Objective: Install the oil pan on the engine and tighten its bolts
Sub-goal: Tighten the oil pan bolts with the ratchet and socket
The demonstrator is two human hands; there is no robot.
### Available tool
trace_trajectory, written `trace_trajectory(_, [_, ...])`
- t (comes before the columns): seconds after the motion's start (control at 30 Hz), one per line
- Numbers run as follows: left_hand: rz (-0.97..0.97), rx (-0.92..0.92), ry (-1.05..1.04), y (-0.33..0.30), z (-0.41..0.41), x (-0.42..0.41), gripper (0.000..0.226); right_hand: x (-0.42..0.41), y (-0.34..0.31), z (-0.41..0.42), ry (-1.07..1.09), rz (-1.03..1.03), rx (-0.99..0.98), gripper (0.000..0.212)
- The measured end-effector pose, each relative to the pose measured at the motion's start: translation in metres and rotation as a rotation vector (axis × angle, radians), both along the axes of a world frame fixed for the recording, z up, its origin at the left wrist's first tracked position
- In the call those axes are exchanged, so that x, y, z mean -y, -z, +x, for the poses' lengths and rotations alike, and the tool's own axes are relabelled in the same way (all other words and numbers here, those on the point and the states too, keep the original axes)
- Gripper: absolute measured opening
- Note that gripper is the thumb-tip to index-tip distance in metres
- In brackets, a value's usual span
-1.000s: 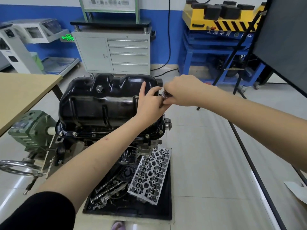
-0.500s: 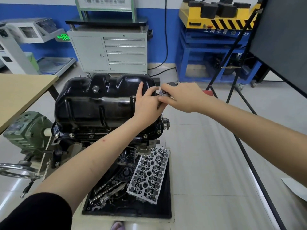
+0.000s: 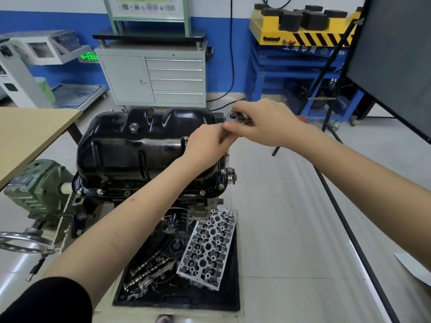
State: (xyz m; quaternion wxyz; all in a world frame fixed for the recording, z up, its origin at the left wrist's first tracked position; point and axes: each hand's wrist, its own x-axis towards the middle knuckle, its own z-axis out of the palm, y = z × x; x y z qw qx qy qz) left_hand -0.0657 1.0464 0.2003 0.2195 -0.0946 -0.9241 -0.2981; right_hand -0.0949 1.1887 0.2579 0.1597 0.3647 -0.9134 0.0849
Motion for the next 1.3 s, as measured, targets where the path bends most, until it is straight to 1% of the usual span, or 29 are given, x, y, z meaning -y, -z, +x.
trace_trajectory(0.17, [-0.074,0.109,0.075,0.010,0.021,0.001,0.039,-0.004,0.017,0.019,-0.006,-0.015,0.090,0.041])
trace_trajectory(0.23, [-0.074,0.133,0.076,0.015,0.026,0.002,0.036,-0.004,0.025,0.022,-0.020,-0.010,0.125,0.035])
trace_trajectory(0.3, [-0.069,0.142,0.059,0.020,0.029,0.002,0.035,-0.002,0.030,0.024,-0.028,-0.013,0.145,0.031])
trace_trajectory(0.47, [-0.022,0.121,0.020,0.027,0.031,0.002,0.039,0.000,0.033,0.026,-0.051,0.001,0.112,0.031])
trace_trajectory(0.53, [-0.015,0.120,0.014,0.028,0.033,0.002,0.038,0.000,0.033,0.027,-0.057,0.015,0.107,0.033])
trace_trajectory(0.63, [0.035,0.125,0.009,0.031,0.034,0.003,0.033,0.000,0.033,0.028,-0.071,0.034,0.108,0.037])
trace_trajectory(0.77, [0.206,0.098,-0.026,0.042,0.040,-0.004,0.025,0.001,0.032,0.025,-0.037,0.052,0.168,0.040])
trace_trajectory(0.83, [0.231,0.067,-0.034,0.046,0.041,-0.007,0.025,0.005,0.030,0.025,-0.001,0.100,0.175,0.042])
trace_trajectory(0.9, [0.192,0.057,0.023,0.046,0.040,-0.003,0.023,0.007,0.025,0.024,-0.021,0.189,0.136,0.040])
trace_trajectory(1.0, [0.139,0.110,0.137,0.040,0.039,0.006,0.018,0.005,0.011,0.023,-0.143,0.333,0.119,0.025])
trace_trajectory(1.07, [0.113,0.145,0.149,0.040,0.037,0.009,0.018,0.003,0.004,0.020,-0.215,0.368,0.165,0.019])
trace_trajectory(1.1, [0.112,0.152,0.144,0.041,0.036,0.010,0.019,0.003,0.002,0.019,-0.215,0.373,0.171,0.017])
trace_trajectory(1.13, [0.118,0.151,0.135,0.042,0.035,0.009,0.019,0.005,0.001,0.019,-0.195,0.382,0.149,0.018])
trace_trajectory(1.23, [0.200,0.121,0.067,0.045,0.036,0.005,0.020,0.011,0.006,0.021,-0.081,0.440,0.013,0.039])
trace_trajectory(1.3, [0.228,0.069,0.039,0.048,0.037,0.003,0.020,0.014,0.010,0.023,-0.034,0.410,-0.004,0.046])
